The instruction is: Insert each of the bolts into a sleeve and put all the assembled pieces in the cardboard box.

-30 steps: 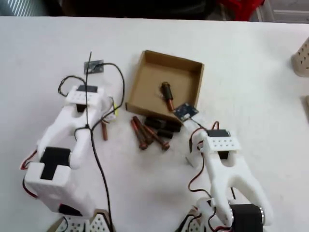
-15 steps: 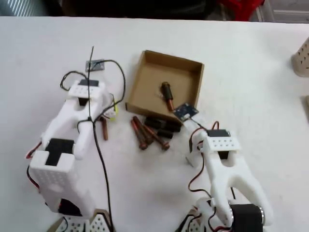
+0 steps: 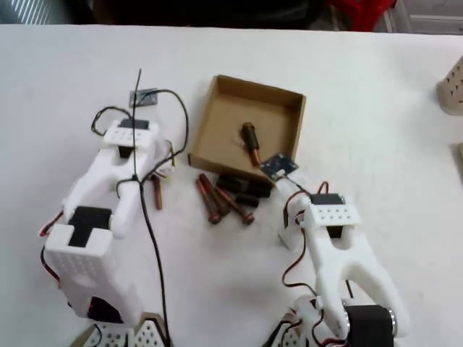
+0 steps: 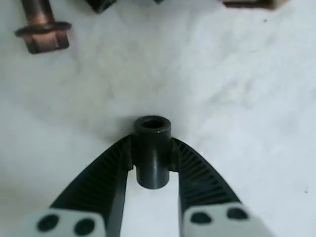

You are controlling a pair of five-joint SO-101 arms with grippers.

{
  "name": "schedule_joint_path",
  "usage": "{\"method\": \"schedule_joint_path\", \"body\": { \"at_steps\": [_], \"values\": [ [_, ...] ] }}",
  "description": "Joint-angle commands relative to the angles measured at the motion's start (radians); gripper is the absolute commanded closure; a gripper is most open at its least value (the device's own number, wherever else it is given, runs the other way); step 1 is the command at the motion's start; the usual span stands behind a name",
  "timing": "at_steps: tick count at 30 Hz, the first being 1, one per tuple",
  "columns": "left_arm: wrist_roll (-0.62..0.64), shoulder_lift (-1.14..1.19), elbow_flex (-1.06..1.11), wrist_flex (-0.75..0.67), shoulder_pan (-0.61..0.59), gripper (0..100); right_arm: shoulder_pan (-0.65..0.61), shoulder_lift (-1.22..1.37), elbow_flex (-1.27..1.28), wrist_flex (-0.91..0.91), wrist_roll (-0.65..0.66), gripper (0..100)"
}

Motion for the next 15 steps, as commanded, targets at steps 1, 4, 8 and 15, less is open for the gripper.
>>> {"method": "schedule_joint_path", "body": {
  "at_steps": [1, 4, 8, 15],
  "values": [
    [-0.014, -0.001, -0.043, -0.005, -0.033, 98, 0.002, -0.004, -0.048, 0.002, -0.176, 98.1],
    [-0.014, -0.001, -0.044, -0.011, -0.064, 98, -0.016, -0.007, -0.063, -0.001, -0.299, 98.1],
    [-0.023, -0.004, -0.035, -0.011, -0.061, 98, -0.067, -0.007, -0.087, -0.001, -0.404, 98.1],
    [-0.149, -0.128, 0.123, -0.15, -0.058, 98, -0.077, -0.008, -0.152, 0.004, -0.502, 98.1]
  ]
}}
